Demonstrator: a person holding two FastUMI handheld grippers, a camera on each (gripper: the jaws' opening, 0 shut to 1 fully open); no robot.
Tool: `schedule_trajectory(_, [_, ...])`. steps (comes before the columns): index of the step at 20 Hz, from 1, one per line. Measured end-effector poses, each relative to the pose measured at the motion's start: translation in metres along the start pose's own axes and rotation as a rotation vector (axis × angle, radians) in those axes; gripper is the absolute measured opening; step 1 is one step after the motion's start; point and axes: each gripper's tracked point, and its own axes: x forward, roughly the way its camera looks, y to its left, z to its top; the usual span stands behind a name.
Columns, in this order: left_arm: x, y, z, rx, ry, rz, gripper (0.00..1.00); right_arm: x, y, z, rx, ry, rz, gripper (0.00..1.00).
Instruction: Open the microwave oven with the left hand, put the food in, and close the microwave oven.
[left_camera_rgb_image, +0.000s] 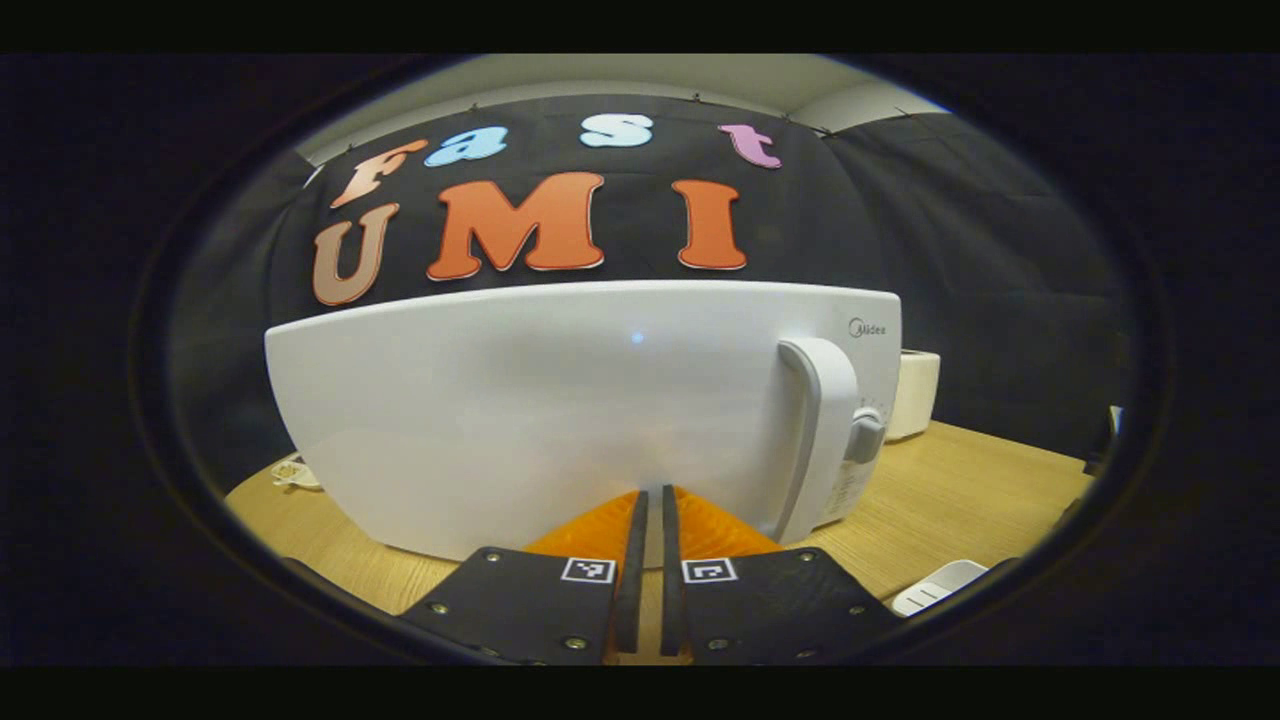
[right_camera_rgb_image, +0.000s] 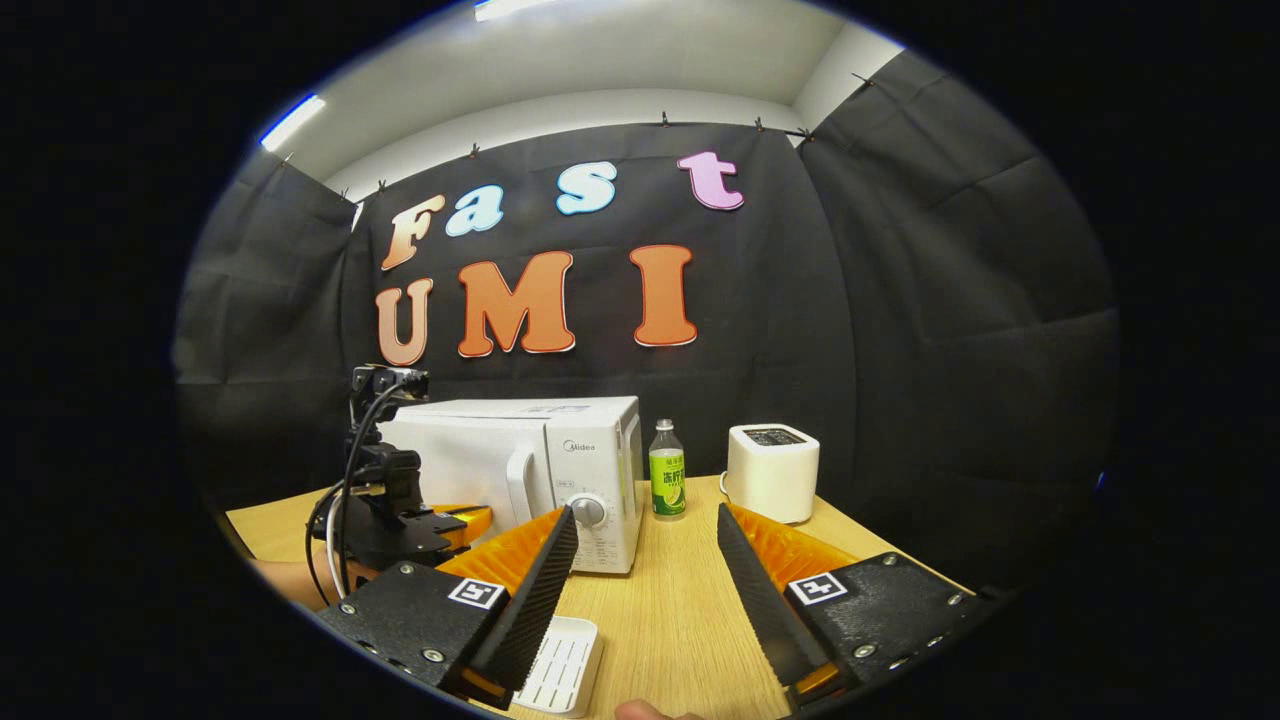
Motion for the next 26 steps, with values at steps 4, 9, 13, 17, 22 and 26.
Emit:
schedule_trajectory(4, [0.001,0.001,-0.002,0.009,0.012,0.013,0.09,-0.004,0.008,0.004,-0.010,-0.005,0.011,0.88])
schedule_trajectory(9, [-0.031,0.014,0.022,0.028,-0.013,0.034,0.00,-0.006,0.016,0.020,-0.029,-0.024,0.019,0.88])
schedule_trajectory(13, [-0.086,0.043,0.070,0.057,-0.065,0.067,0.12,0.000,0.023,0.047,-0.047,-0.054,0.019,0.88])
schedule_trajectory(17, [-0.150,0.090,0.132,0.024,-0.137,0.129,0.26,0.006,0.034,0.081,-0.070,-0.092,0.025,0.88])
schedule_trajectory(22, [-0.227,0.142,0.197,0.039,-0.248,0.197,0.63,0.009,0.053,0.125,-0.060,-0.133,0.037,0.88])
schedule_trajectory(26, [-0.273,0.183,0.219,0.026,-0.259,0.287,0.73,0.010,0.066,0.158,-0.090,-0.150,0.045,0.88])
